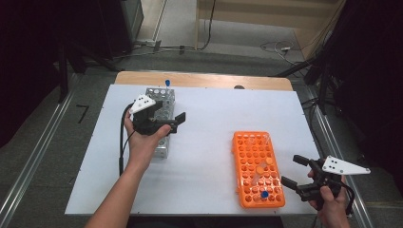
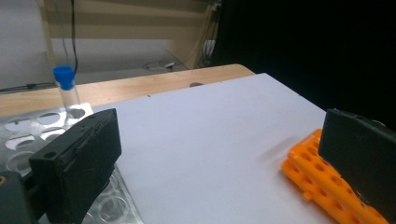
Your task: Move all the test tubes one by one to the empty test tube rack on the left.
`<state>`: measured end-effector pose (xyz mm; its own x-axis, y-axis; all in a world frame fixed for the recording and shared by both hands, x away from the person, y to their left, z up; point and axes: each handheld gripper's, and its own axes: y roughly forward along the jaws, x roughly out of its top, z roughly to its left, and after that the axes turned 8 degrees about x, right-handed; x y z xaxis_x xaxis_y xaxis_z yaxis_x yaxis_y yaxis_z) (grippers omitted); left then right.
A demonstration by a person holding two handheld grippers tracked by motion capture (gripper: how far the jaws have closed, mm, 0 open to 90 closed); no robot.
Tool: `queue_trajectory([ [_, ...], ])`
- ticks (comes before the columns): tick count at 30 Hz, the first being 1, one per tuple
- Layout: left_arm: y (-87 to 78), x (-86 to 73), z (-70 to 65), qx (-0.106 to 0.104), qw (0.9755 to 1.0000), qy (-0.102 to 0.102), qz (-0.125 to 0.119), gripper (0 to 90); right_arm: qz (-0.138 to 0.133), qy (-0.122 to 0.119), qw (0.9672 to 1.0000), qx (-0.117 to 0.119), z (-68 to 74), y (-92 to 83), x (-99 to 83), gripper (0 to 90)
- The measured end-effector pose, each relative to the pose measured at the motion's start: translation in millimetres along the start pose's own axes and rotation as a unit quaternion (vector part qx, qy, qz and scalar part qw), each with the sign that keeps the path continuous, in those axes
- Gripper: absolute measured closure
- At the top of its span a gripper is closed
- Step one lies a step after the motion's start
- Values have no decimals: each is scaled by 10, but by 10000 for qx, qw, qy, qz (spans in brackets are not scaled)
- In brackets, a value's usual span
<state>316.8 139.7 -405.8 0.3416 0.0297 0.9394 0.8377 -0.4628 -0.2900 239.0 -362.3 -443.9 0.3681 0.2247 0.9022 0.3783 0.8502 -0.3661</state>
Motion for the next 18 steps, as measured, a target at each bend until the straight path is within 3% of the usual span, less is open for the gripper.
queue_trajectory([
  [10,-332,-196,-315,-390,9991,124,-85,0,182,-192,9985,489,124,71,32,82],
  [14,-406,-297,-407,-519,9986,95,-84,0,305,-314,9962,753,157,103,26,123],
  [18,-414,-392,-484,-622,9979,149,44,0,409,-443,9917,1135,173,133,-4,139],
])
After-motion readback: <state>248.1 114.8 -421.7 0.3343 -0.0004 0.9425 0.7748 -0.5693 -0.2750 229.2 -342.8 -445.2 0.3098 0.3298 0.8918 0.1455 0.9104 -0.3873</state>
